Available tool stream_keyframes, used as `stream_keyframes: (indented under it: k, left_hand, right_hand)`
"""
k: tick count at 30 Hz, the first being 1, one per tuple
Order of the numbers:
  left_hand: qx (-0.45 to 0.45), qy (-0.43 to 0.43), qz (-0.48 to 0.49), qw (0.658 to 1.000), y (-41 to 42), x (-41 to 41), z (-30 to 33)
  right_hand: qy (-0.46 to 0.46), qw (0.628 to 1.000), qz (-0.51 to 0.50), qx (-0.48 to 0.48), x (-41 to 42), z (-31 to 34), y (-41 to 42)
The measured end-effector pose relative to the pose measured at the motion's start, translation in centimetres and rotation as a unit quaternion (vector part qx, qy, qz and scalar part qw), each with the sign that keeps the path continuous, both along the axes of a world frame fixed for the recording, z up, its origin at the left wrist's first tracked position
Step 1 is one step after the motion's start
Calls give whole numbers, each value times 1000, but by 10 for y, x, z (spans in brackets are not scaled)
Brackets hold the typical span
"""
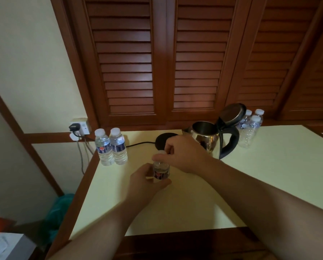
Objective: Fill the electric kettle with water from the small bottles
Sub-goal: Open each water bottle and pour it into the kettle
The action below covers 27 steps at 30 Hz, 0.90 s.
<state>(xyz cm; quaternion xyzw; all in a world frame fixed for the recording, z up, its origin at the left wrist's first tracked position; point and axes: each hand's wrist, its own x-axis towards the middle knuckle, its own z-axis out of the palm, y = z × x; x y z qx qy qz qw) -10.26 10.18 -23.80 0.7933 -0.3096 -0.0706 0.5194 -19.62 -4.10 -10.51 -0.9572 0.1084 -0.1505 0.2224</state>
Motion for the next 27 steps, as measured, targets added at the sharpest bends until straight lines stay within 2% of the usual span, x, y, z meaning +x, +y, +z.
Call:
stream_keyframes:
  k: [4,7,11,17,27]
  left_hand:
    - [-4,16,-11,1000,1,4,0]
    - [-8,20,-19,1000,2,3,2]
    - [-7,36,-31,999,1,0,4]
    - [6,30,-32,999,2,1,6]
    - [8,28,-49,998,0,0,3]
  right_hand:
    - [84,994,39,-61,13,18,3]
    - [149,977,115,-99,17,31,-2]
    - [179,965,162,-106,16,48,-5]
    - [163,979,67,-106,29,35,5]
    - [145,975,160,-51,16,42,-14]
